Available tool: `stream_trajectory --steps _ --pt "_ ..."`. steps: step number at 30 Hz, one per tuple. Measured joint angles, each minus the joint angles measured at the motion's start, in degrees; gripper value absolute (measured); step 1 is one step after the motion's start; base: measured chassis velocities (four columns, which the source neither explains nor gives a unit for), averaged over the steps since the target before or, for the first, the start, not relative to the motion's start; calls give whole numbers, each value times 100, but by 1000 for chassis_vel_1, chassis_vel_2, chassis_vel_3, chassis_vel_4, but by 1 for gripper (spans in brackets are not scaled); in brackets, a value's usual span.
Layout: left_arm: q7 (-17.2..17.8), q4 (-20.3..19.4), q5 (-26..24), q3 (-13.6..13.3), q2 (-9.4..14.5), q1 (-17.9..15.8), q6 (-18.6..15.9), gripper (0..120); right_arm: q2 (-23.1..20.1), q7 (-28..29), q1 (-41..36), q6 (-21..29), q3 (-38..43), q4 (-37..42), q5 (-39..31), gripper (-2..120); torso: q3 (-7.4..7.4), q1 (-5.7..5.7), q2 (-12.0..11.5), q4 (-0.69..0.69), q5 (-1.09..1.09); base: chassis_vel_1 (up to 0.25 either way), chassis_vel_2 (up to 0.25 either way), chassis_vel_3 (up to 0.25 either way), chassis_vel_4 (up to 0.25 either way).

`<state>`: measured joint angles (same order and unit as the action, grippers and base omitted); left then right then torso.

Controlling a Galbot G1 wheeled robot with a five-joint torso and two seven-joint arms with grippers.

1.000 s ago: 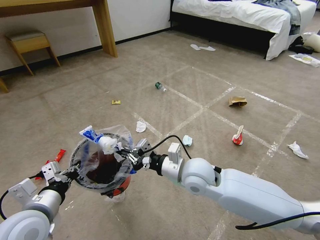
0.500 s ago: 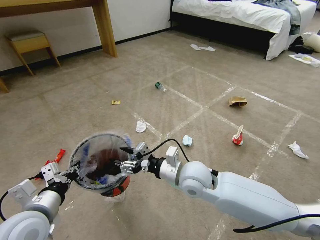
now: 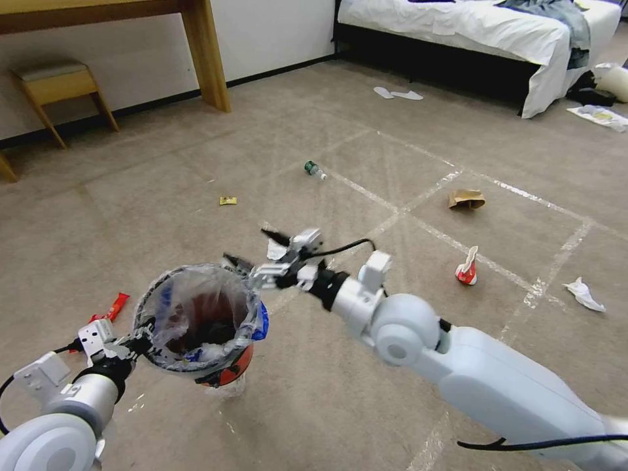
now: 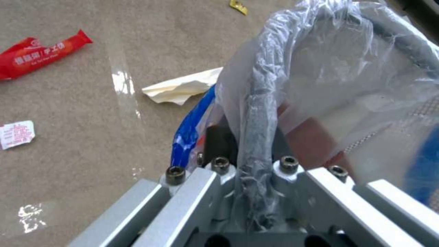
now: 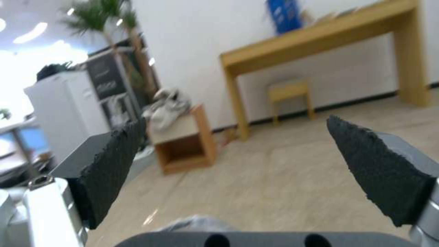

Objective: Pick up the trash bin and place the garbage on the floor into it.

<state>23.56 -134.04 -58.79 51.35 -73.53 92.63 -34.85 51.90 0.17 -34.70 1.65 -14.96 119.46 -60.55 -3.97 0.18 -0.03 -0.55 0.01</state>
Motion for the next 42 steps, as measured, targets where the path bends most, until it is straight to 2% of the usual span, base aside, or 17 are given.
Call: stream_trajectory --steps 1,3,4,6,8,10,11,14,18,21,22,28,34,42 --pt "0 0 0 0 0 0 0 2 0 0 0 0 0 0 0 100 0 0 0 0 0 0 0 0 0" --pt "-1 2 39 -5 -29 10 4 2 -168 -65 -543 -155 855 151 104 100 0 0 0 -1 0 0 0 0 0" --pt "-1 2 39 -5 -29 10 4 2 -168 -65 -543 -155 855 151 104 100 0 0 0 -1 0 0 0 0 0" --pt "-9 -2 75 -6 -60 18 17 2 -285 -114 -1333 -569 1766 213 488 100 0 0 0 -1 1 0 0 0 0" --pt "-9 -11 77 -3 -64 21 19 2 -289 -118 -1504 -626 1983 224 577 100 0 0 0 -2 2 0 0 0 0" --pt "-13 -65 80 23 -63 41 26 2 -211 -124 -2219 -849 2907 296 1082 100 0 0 0 -1 1 0 0 0 0" --pt "-13 -65 80 23 -63 41 26 2 -211 -124 -2219 -849 2907 296 1082 100 0 0 0 -1 1 0 0 0 0" --pt "-14 -125 81 61 -53 120 33 2 48 -113 -3122 -1053 3978 437 1787 100 0 0 0 -1 0 0 0 0 0" --pt "-15 -168 84 77 -66 164 39 2 272 -100 -3684 -1170 4430 514 2270 100 1 0 0 -2 0 0 0 0 0" --pt "-18 -238 86 93 -89 213 44 2 688 3 -4331 -1292 4980 683 2947 100 1 0 1 0 -1 0 0 0 0" --pt "-18 -238 86 93 -89 213 44 2 688 3 -4331 -1292 4980 683 2947 100 1 0 1 0 -1 0 0 0 0" --pt "-23 -348 92 146 -116 311 55 2 1666 220 -5204 -1452 5361 1020 3853 100 1 0 1 -1 -1 0 0 0 0" --pt "-25 -395 91 161 -133 359 66 2 1981 238 -5464 -1648 5337 1012 4324 100 0 0 0 -1 -2 0 0 0 0" --pt "-26 -446 94 156 -174 408 70 2 2079 239 -5553 -1775 5270 956 4509 100 1 -1 1 0 -2 -34 29 35 -34"
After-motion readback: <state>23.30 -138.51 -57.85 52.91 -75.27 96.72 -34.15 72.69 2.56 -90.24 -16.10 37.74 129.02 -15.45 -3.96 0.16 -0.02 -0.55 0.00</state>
